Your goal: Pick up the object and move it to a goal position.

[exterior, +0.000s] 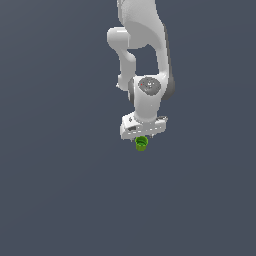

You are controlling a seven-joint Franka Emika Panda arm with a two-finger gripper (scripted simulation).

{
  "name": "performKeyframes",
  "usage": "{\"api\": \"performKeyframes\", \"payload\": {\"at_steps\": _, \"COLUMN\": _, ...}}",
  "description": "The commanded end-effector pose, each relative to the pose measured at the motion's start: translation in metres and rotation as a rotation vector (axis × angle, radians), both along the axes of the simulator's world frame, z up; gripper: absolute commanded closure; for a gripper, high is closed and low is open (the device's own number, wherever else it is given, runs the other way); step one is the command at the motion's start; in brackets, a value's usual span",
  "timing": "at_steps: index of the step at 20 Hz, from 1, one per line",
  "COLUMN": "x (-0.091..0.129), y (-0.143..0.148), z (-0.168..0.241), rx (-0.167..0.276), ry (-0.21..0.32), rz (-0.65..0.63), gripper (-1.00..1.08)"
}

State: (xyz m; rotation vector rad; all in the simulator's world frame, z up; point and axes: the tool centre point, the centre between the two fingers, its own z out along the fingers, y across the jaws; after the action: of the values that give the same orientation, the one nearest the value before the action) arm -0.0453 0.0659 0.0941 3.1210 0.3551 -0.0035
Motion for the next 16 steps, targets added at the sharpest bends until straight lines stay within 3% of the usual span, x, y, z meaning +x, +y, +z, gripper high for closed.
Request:
{"api": "performKeyframes", "payload": {"at_steps": 1, "x": -0.001, "y": 0.002, "z": -0.001, "rx": 0.001, "ry": -0.002, "rz": 0.006, "gripper": -0.92}}
{"api": "performKeyframes", "payload": {"at_steps": 16, "x": -0.002, "y": 0.002, "z": -0.047, "rx": 0.001, "ry": -0.002, "rz": 0.006, "gripper": -0.92}}
